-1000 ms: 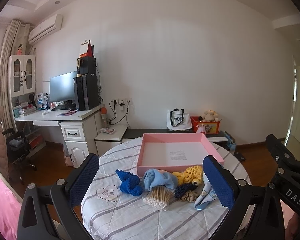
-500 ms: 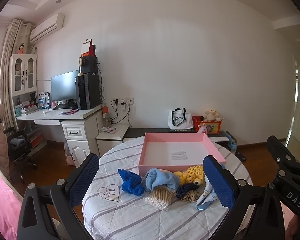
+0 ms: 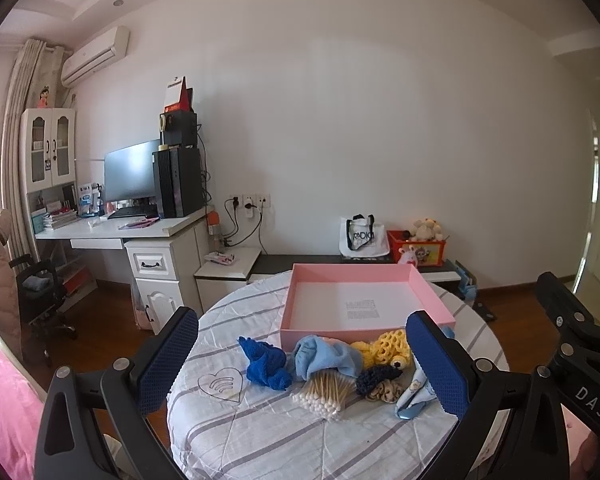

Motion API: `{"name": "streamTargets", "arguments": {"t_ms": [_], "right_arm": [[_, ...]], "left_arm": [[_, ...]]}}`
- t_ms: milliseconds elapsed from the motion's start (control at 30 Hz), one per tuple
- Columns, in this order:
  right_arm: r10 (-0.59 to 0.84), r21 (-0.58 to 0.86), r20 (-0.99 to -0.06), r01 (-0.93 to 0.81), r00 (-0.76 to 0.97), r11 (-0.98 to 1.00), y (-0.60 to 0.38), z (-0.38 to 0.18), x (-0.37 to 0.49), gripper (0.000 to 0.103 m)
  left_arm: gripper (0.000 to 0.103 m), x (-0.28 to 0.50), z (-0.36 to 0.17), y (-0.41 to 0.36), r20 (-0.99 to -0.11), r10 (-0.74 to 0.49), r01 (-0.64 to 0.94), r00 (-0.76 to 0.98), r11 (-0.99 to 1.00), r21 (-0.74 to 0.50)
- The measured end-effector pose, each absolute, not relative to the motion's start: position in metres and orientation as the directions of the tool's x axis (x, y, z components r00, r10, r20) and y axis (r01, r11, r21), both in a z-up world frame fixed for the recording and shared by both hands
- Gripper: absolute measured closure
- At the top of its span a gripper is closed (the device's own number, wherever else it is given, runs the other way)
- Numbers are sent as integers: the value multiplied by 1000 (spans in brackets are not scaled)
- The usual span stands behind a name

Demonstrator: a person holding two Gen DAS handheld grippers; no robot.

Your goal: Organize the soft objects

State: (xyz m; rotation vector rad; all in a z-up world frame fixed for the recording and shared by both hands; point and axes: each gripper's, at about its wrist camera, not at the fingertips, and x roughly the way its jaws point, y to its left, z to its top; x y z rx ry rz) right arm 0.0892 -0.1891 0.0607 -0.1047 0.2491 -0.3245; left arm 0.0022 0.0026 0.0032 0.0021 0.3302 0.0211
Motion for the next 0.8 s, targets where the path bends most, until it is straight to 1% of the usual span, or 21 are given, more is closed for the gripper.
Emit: {"name": "streamTargets", "arguments": {"t_ms": [200,433,600,800], "right_arm": [[-325,-145,-237,297,916,944,-189,59,92,0],[-321,-152,-270,289,908,945,-190,51,101,0],[-314,-159,-311,276,897,948,-191,40,111,0],[-304,-168,-371,259,878,951,-192,23,125,0]], "left_arm": [[0,4,2,4,-333,20,-19,943,1000,8],[0,12,-3,4,-365,22,-20,931,1000,10],[0,20,-9,5,-388,28,-24,921,1000,15],[0,33,-20,7,-438,36,-28,898,999,25]]}}
